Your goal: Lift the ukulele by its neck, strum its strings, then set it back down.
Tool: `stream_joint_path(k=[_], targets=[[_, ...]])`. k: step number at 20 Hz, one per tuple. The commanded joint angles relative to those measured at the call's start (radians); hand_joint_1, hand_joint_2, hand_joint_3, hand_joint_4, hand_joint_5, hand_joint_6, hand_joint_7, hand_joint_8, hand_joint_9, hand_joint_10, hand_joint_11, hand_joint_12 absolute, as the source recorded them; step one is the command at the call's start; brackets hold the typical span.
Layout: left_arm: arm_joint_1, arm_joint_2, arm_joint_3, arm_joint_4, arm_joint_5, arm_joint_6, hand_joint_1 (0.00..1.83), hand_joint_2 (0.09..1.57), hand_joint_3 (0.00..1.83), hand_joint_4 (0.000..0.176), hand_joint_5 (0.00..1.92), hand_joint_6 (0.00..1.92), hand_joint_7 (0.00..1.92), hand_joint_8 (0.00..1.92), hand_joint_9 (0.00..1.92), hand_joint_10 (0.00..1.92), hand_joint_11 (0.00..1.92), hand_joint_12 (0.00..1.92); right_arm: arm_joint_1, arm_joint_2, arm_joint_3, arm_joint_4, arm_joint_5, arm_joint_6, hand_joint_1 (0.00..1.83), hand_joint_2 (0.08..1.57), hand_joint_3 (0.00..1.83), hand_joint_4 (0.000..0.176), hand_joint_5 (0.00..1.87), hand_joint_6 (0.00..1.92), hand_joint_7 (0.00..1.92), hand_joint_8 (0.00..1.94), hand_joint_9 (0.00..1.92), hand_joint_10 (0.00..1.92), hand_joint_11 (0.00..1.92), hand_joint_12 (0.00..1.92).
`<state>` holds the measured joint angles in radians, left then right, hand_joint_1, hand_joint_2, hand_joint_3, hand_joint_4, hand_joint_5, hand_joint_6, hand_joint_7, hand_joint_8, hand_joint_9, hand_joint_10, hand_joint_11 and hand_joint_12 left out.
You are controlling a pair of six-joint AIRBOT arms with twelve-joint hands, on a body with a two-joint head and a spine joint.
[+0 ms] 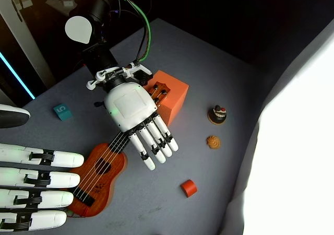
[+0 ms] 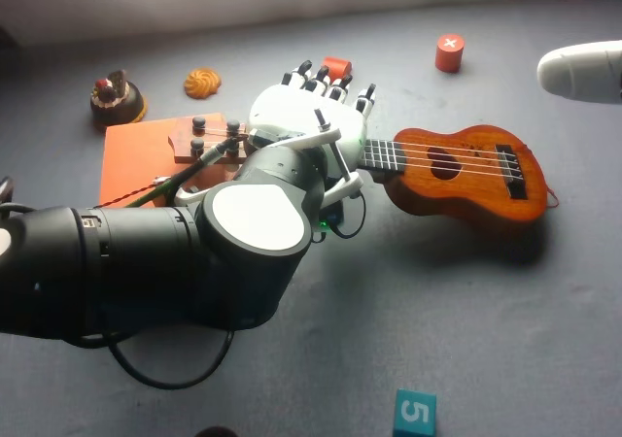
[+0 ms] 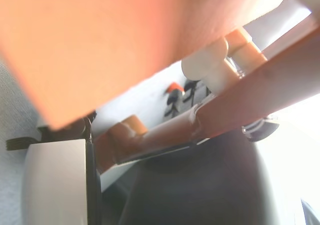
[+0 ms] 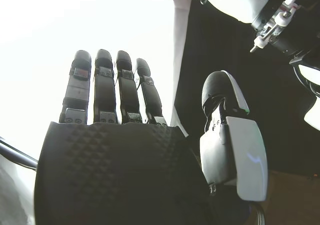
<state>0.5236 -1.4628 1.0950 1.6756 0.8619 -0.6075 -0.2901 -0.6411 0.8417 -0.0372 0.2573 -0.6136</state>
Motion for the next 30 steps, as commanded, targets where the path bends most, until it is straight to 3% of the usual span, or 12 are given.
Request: stream_joint_path(k=[1, 2, 3, 6, 9, 11, 13, 14, 16, 24, 26, 30], targets=[[-0.001, -0.004, 0.0, 0.075, 0.035, 0.002, 1.11, 1.14, 0.0, 0.0, 0.29, 0.11, 0.42, 0.1, 0.38, 0.13, 0.0, 0.93, 0.014, 0.007, -0.001, 0.008, 0.121, 0.006, 0.28, 1.26, 0.0, 0.0, 0.15, 0.01, 0.18, 0.0, 0.13, 0.01, 0.0, 0.17], [0.0, -0.004, 0.0, 0.08, 0.033, 0.0, 1.12, 1.14, 0.0, 0.0, 0.39, 0.33, 0.48, 0.28, 0.44, 0.38, 0.02, 1.16, 0.014, 0.007, -0.001, 0.008, 0.121, 0.006, 0.26, 1.26, 0.0, 0.0, 0.15, 0.01, 0.18, 0.0, 0.12, 0.01, 0.0, 0.17], [0.0, -0.004, -0.001, 0.084, 0.032, -0.003, 1.02, 1.26, 0.01, 0.0, 0.59, 1.26, 0.33, 1.03, 0.32, 1.07, 0.03, 1.46, 0.014, 0.007, -0.001, 0.008, 0.121, 0.006, 0.32, 1.25, 0.0, 0.0, 0.17, 0.01, 0.18, 0.0, 0.14, 0.01, 0.0, 0.22], [-0.003, -0.009, -0.002, 0.094, 0.032, -0.012, 0.98, 1.33, 0.0, 0.0, 0.6, 1.61, 0.31, 1.89, 0.36, 1.89, 0.34, 1.91, 0.014, 0.007, -0.001, 0.008, 0.121, 0.006, 0.31, 1.25, 0.0, 0.0, 0.14, 0.0, 0.18, 0.0, 0.14, 0.01, 0.0, 0.26], [-0.006, -0.014, -0.008, 0.094, 0.032, -0.012, 1.16, 1.13, 0.0, 0.0, 0.73, 1.78, 0.79, 1.92, 0.84, 1.92, 0.7, 1.92, 0.014, 0.007, -0.001, 0.008, 0.121, 0.006, 0.29, 1.26, 0.0, 0.0, 0.1, 0.0, 0.17, 0.0, 0.13, 0.0, 0.0, 0.25], [-0.006, -0.014, -0.018, 0.094, 0.026, -0.014, 1.13, 0.99, 0.35, 0.0, 0.9, 1.23, 1.19, 1.92, 1.3, 1.92, 1.28, 1.92, 0.014, 0.007, -0.001, 0.008, 0.121, 0.006, 0.32, 1.26, 0.0, 0.0, 0.11, 0.0, 0.19, 0.0, 0.14, 0.01, 0.0, 0.29], [-0.006, -0.014, -0.025, 0.094, 0.023, -0.022, 1.14, 0.96, 0.37, 0.0, 0.93, 1.18, 1.32, 1.92, 1.45, 1.92, 1.47, 1.92, 0.014, 0.007, -0.001, 0.008, 0.12, 0.006, 0.3, 1.27, 0.0, 0.0, 0.13, 0.01, 0.18, 0.0, 0.13, 0.0, 0.0, 0.3], [-0.008, -0.014, -0.03, 0.093, 0.023, -0.026, 1.29, 0.94, 0.48, 0.0, 1.11, 1.72, 1.5, 1.92, 1.65, 1.92, 1.67, 1.92, 0.014, 0.007, -0.001, 0.008, 0.12, 0.006, 0.34, 1.27, 0.0, 0.0, 0.16, 0.02, 0.21, 0.01, 0.13, 0.0, 0.0, 0.23], [-0.016, -0.014, -0.035, 0.086, 0.022, -0.029, 1.38, 1.16, 0.18, 0.0, 1.36, 1.91, 1.5, 1.92, 1.65, 1.92, 1.71, 1.92, 0.014, 0.007, -0.003, 0.008, 0.118, 0.006, 0.37, 1.26, 0.0, 0.0, 0.16, 0.01, 0.2, 0.0, 0.14, 0.01, 0.0, 0.25], [-0.088, 0.03, -0.098, -0.008, -0.001, -0.001, 1.55, 1.15, 0.12, 0.0, 1.35, 1.92, 1.45, 1.92, 1.59, 1.92, 1.64, 1.92, 0.027, 0.008, -0.004, -0.011, 0.071, 0.031, 0.33, 1.27, 0.0, 0.0, 0.2, 0.02, 0.21, 0.0, 0.16, 0.01, 0.0, 0.39], [-0.113, 0.053, -0.125, -0.042, -0.003, 0.012, 1.56, 1.14, 0.11, 0.0, 1.35, 1.92, 1.45, 1.92, 1.58, 1.92, 1.63, 1.92, 0.04, 0.012, -0.005, -0.29, 0.076, 0.238, 0.33, 1.27, 0.0, 0.0, 0.2, 0.01, 0.21, 0.0, 0.17, 0.01, 0.0, 0.44], [-0.155, 0.113, -0.182, -0.072, -0.046, 0.018, 1.56, 1.14, 0.11, 0.0, 1.35, 1.92, 1.45, 1.92, 1.57, 1.92, 1.62, 1.92, 0.038, 0.019, -0.004, -0.383, 0.092, 0.363, 0.31, 1.28, 0.0, 0.0, 0.21, 0.02, 0.2, 0.01, 0.16, 0.01, 0.0, 0.46]])
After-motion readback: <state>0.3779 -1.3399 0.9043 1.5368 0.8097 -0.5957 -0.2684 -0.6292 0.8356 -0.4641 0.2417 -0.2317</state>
